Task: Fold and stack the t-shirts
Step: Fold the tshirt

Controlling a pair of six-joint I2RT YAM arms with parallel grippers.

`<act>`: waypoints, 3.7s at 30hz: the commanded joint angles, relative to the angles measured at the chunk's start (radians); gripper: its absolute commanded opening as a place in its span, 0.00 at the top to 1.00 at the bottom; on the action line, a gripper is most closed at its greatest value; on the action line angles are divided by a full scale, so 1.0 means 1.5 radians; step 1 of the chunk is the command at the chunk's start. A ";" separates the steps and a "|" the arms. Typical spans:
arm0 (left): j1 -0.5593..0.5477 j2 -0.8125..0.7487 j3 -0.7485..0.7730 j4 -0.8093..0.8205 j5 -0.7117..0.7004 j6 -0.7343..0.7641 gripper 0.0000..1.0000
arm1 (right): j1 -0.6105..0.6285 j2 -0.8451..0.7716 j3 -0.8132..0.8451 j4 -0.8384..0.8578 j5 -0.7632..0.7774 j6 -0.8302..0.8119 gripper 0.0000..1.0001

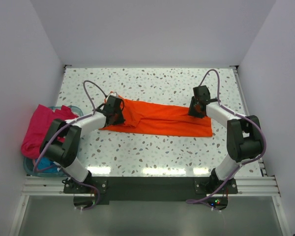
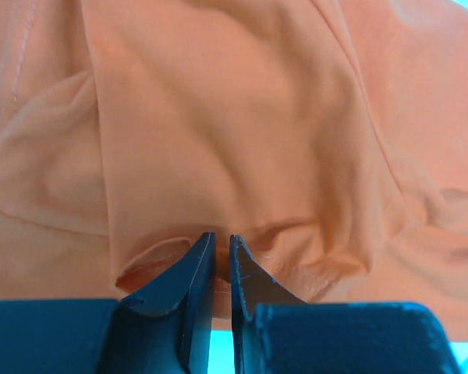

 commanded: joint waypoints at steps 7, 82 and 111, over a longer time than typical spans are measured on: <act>-0.013 -0.071 -0.080 0.072 0.047 0.007 0.83 | 0.001 -0.005 0.000 0.020 0.000 0.003 0.65; -0.215 -0.454 -0.315 -0.072 -0.022 -0.201 0.41 | 0.573 -0.281 -0.284 0.062 0.094 0.276 0.49; -0.351 -0.350 -0.356 -0.066 0.023 -0.252 0.83 | 0.572 -0.253 -0.350 0.124 0.076 0.311 0.98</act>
